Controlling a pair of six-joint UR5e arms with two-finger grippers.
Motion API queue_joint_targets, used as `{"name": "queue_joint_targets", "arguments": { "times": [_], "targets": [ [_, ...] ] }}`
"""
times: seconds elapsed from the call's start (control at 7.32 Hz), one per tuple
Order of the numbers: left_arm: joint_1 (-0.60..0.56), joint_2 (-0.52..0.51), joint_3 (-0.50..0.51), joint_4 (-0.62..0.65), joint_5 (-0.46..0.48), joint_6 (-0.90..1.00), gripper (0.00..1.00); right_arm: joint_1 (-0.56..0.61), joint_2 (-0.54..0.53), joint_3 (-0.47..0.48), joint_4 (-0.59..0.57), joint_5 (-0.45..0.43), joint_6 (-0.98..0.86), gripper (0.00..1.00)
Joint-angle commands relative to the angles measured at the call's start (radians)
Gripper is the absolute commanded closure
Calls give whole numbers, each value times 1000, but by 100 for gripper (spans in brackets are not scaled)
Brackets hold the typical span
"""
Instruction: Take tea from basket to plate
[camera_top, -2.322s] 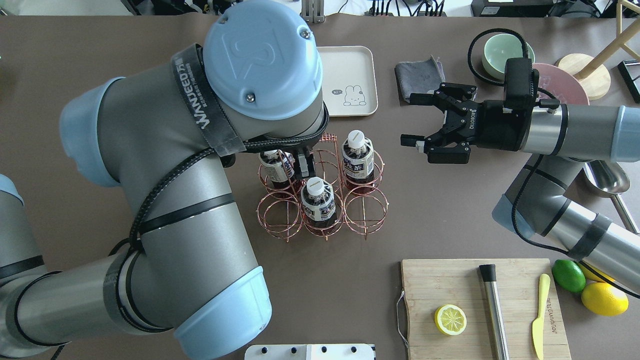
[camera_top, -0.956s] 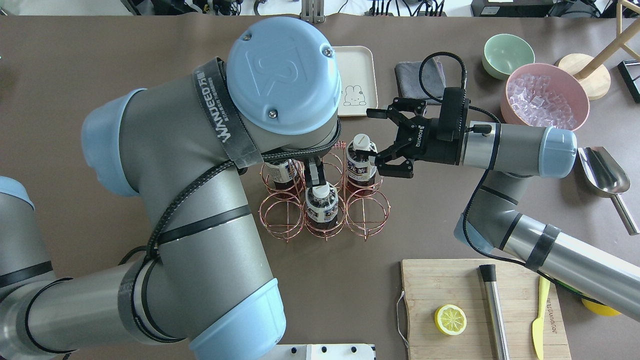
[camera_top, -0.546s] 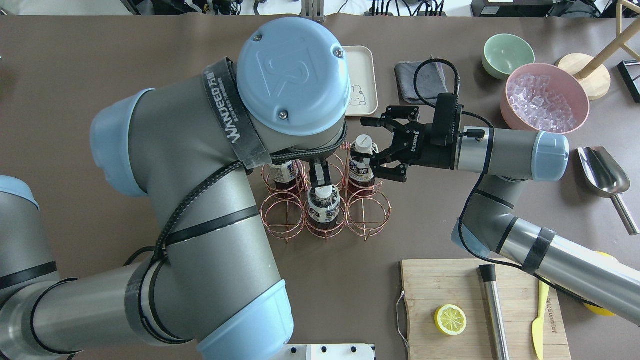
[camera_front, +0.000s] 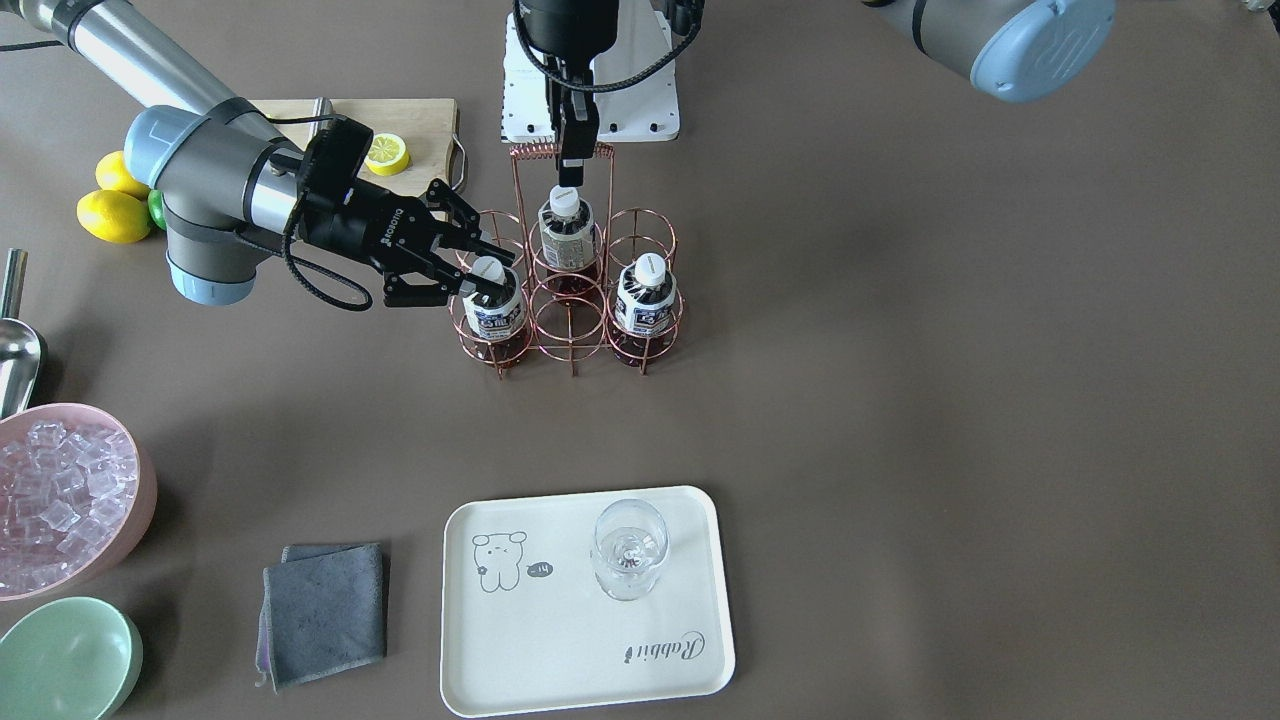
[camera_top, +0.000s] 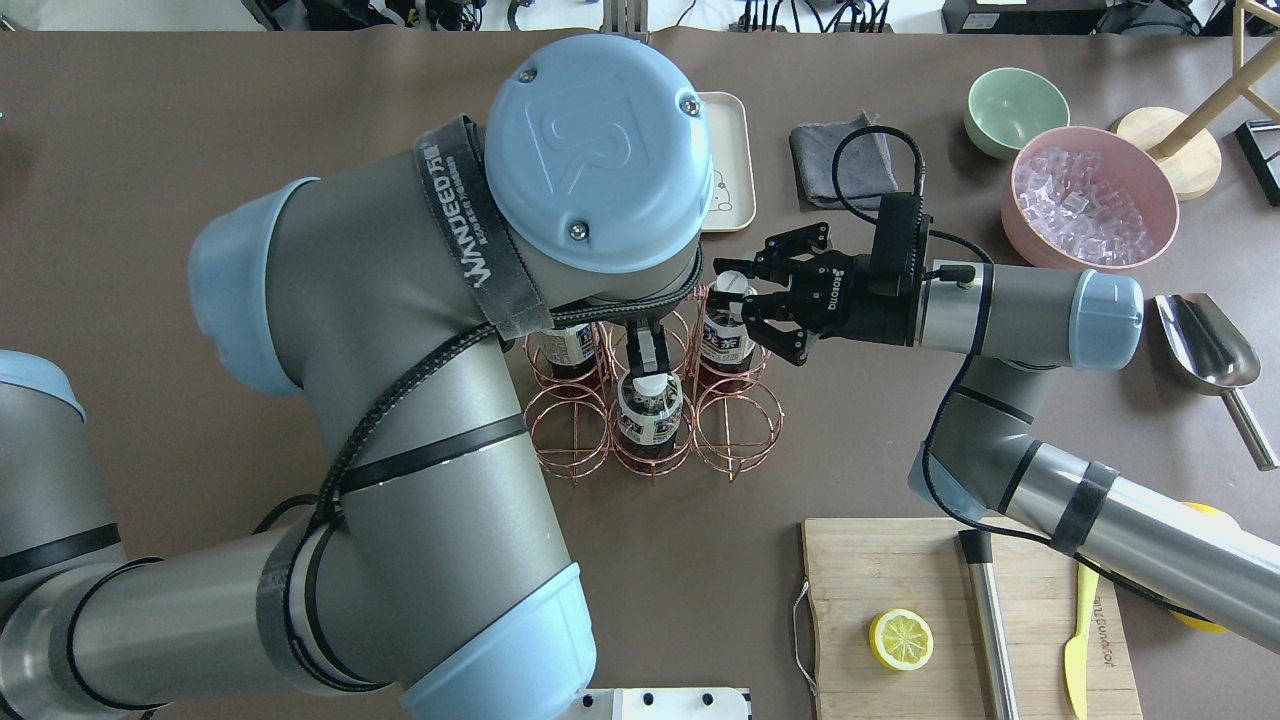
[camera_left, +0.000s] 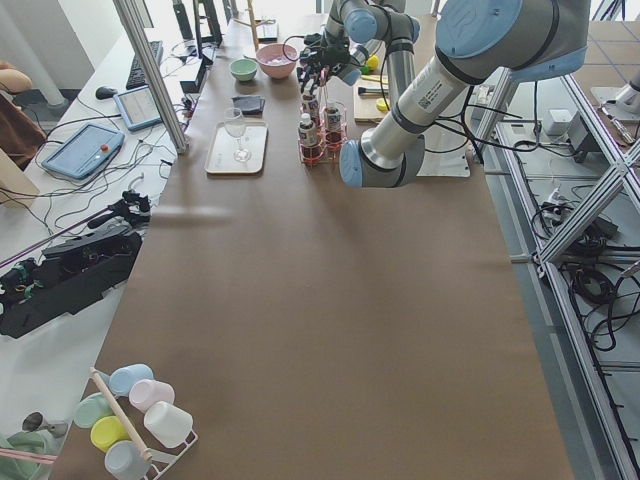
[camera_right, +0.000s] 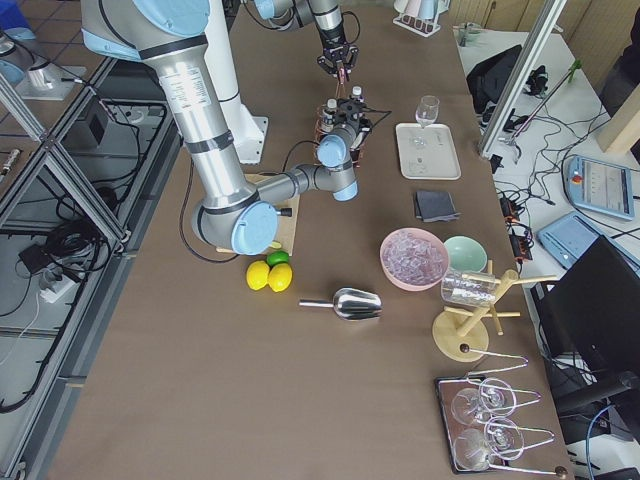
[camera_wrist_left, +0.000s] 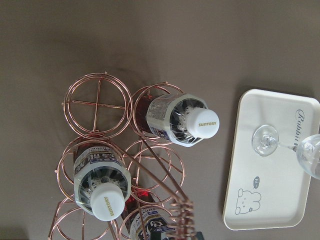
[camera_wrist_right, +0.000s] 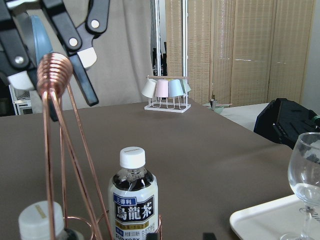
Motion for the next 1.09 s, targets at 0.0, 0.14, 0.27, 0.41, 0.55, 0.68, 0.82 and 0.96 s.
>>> {"name": "queue_joint_targets", "arguments": {
  "times": [0.0,0.14,0.27,0.41,0.55,0.68,0.82,0.96],
  "targets": [
    [0,-7,6,0,0,-5,100,5,-12,7,4,2,17,100],
    [2,-7,6,0,0,-5,100,16,-13,28,3,3,23,100],
    [2,-9,6,2,0,-9,100,37,-13,58,-2,8,72,100],
    [2,-9,4,2,0,-11,100,66,-12,96,-17,26,101,100],
    [2,-9,4,2,0,-11,100,97,-12,146,-58,41,119,100],
    [2,-9,4,2,0,-12,100,138,-3,176,-89,67,155,100],
    [8,-9,4,3,0,-11,100,196,10,215,-135,103,191,100],
    [8,-7,4,3,0,-11,100,253,19,260,-182,136,231,100]
  ]
}}
